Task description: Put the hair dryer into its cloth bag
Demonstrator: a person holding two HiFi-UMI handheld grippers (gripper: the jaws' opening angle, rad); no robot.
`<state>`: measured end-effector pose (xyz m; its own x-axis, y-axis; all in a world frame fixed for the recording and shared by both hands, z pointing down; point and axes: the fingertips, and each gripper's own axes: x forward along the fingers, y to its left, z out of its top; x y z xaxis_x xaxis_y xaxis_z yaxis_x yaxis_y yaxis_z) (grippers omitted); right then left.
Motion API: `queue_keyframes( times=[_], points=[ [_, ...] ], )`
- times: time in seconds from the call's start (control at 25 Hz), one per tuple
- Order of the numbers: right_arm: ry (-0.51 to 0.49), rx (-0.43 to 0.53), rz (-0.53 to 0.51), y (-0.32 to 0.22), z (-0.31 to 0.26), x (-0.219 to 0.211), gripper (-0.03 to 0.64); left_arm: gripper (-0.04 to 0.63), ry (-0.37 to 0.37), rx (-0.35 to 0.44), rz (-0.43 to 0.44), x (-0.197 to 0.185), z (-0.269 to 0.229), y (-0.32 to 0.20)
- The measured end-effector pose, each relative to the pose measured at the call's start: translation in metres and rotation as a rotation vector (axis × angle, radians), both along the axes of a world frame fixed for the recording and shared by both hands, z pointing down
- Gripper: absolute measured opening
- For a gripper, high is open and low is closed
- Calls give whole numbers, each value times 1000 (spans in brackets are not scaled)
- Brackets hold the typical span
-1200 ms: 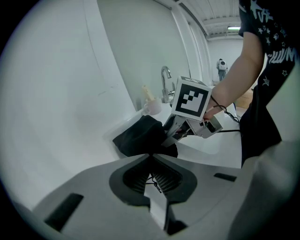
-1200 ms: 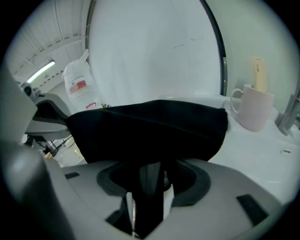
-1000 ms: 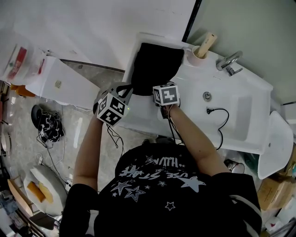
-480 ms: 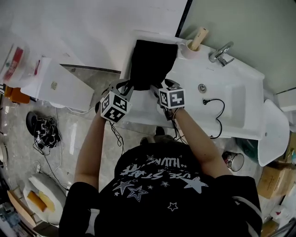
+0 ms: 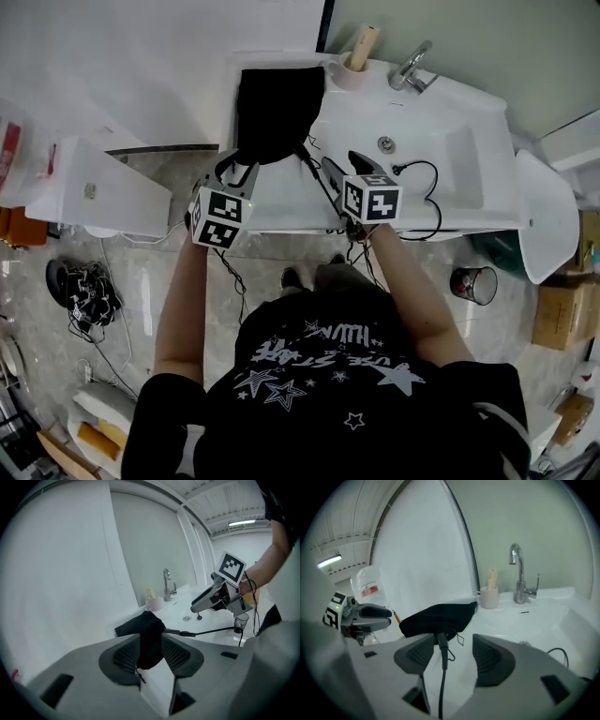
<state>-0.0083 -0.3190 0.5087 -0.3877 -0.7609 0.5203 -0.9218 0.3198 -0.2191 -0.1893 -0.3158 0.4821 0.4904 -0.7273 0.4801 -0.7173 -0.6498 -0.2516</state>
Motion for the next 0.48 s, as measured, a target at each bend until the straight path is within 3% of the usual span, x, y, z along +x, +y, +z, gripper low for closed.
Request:
queue_keyframes(
  times=[0.32,0.48],
  points=[
    [-85,54,82,36,-31,58,167,140,82,63,-38,30,-24,27],
    [-87,92,99,58,-46,95,66,96,151,63,-67,59,-41,45]
  ],
)
